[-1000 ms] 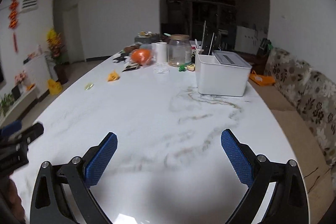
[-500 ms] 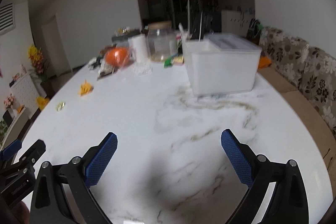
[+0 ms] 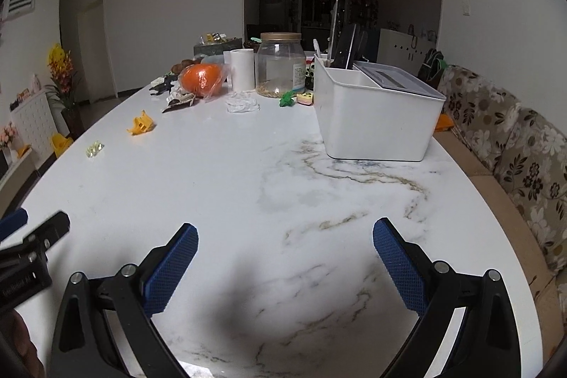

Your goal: Collect trash

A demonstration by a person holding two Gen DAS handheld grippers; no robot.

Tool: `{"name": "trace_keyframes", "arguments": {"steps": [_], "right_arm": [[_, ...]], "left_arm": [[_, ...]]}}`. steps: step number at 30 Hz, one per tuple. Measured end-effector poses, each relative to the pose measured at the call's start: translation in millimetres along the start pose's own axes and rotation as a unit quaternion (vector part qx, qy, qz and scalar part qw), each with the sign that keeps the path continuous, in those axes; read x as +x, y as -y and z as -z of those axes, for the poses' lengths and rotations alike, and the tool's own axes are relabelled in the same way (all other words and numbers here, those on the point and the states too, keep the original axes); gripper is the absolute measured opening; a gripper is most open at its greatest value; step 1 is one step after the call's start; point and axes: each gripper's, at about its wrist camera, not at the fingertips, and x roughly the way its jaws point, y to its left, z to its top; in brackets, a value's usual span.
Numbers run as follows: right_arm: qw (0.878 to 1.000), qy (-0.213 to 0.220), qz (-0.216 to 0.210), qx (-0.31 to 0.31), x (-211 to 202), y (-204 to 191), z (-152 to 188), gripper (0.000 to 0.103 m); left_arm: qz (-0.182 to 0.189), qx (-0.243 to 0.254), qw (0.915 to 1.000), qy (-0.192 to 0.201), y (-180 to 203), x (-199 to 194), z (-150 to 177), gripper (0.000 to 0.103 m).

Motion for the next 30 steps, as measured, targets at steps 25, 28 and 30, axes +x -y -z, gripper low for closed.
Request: {"name": "trace_keyframes", "arguments": {"steps": [25, 28, 30], "right_arm": [[1.0, -0.014, -0.004, -0.011, 3.3, -7.4, 5.9, 0.098], [1.0, -0.015, -0.005, -0.009, 4.0, -7.3, 5.9, 0.098], [1.0, -0.016, -0.005, -0.009, 4.2, -7.4, 6.0, 0.098]], "left_arm": [[-0.007, -0.007, 1.0, 0.0, -4.2, 4.3, -2.2, 0.094], [-0.007, -0.005, 1.0, 0.0, -2.5, 4.8, -2.4, 0.094], [-0.007, -0.004, 1.0, 0.001, -2.0, 4.9, -2.9, 0.094]]}}
